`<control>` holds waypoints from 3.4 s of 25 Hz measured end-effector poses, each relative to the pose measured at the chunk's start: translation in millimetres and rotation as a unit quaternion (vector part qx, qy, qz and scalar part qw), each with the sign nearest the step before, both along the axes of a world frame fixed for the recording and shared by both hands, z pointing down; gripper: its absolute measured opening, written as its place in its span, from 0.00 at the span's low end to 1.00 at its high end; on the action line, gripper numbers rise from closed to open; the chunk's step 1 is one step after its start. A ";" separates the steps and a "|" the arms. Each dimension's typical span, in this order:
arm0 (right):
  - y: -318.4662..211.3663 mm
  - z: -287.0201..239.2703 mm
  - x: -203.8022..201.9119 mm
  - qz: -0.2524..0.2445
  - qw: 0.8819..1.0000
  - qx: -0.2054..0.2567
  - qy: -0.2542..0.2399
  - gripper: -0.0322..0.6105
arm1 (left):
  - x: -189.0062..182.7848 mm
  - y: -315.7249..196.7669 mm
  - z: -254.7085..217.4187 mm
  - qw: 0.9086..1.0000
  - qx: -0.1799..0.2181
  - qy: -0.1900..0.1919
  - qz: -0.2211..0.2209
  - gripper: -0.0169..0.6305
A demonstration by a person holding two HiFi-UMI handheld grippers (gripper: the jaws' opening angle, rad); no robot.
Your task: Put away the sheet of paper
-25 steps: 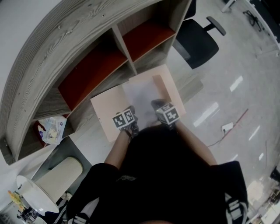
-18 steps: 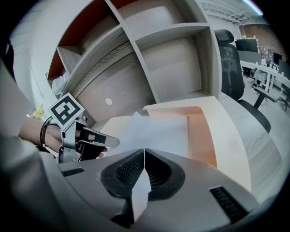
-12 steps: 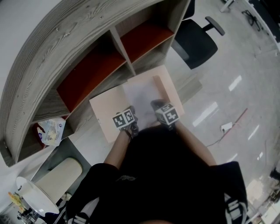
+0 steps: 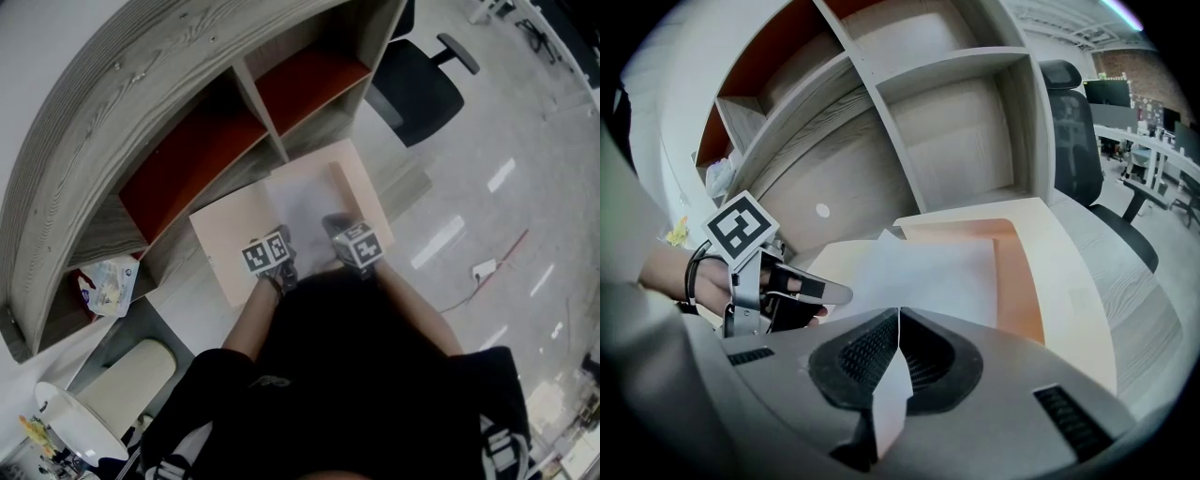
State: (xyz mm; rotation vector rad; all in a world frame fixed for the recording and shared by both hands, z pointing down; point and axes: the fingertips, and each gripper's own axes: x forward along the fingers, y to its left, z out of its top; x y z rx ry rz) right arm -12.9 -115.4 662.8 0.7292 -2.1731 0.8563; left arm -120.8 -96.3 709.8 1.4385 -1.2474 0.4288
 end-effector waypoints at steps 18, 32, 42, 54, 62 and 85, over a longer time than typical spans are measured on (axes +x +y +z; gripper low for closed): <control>-5.0 -5.8 17.6 0.013 1.000 0.010 0.001 0.08 | 19.7 -8.9 3.3 1.000 -0.003 0.012 0.008 0.10; -13.4 -10.0 30.4 0.005 1.000 0.011 -0.002 0.08 | 40.5 -14.7 5.9 1.000 -0.009 0.023 -0.003 0.10; -12.5 -12.4 31.7 -0.011 1.000 0.012 0.005 0.08 | 46.6 -16.1 8.9 1.000 -0.007 0.019 0.005 0.10; -0.6 -19.0 9.7 -0.035 0.999 0.029 0.009 0.08 | 31.8 -3.6 -5.1 0.999 0.020 -0.010 0.038 0.32; 10.5 -35.7 -17.0 -0.028 0.998 0.062 -0.005 0.09 | 10.1 16.7 -33.6 0.997 0.073 0.014 -0.003 0.32; 37.2 -143.1 -59.1 -0.040 0.964 0.258 -0.045 0.08 | -26.7 55.4 -152.9 0.943 0.303 -0.135 0.038 0.09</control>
